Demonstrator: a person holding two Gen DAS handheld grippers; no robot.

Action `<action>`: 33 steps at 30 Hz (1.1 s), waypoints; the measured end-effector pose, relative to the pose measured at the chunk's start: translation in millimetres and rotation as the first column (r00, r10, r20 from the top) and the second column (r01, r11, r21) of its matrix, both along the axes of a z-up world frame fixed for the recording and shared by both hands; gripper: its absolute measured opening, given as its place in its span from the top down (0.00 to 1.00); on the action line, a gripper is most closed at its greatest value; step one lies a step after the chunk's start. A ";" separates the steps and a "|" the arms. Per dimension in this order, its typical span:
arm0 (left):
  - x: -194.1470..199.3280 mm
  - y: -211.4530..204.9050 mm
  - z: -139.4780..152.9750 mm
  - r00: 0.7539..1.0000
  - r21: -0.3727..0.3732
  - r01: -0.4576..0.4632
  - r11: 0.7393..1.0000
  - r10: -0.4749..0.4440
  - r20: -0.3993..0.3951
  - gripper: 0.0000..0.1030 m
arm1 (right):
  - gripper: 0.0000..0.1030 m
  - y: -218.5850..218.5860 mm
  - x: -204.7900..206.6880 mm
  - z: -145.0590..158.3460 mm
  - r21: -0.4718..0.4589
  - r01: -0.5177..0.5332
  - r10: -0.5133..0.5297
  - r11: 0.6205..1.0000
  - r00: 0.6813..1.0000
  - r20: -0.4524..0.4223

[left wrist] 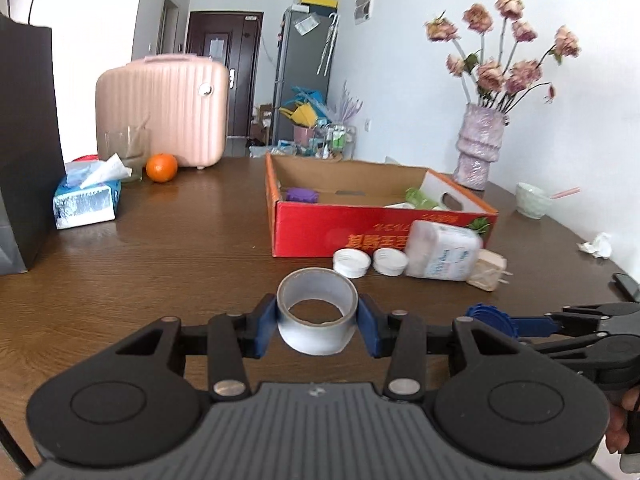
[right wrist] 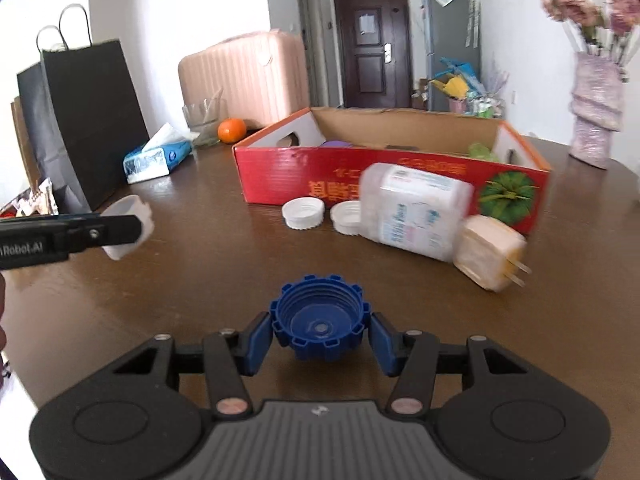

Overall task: Organize rigid objects
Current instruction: 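Carry the tape roll and blue cap into the box and release both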

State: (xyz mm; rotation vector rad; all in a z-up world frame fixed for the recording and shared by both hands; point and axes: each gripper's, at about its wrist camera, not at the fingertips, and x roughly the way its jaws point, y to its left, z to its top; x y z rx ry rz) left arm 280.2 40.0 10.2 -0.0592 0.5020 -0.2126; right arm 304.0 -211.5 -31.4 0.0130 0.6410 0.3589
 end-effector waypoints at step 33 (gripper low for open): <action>315.4 -45.8 5.9 0.947 0.074 0.122 0.990 -0.094 -0.306 0.57 | 0.49 24.4 352.8 52.7 -0.065 -0.031 0.020 0.997 0.986 -0.165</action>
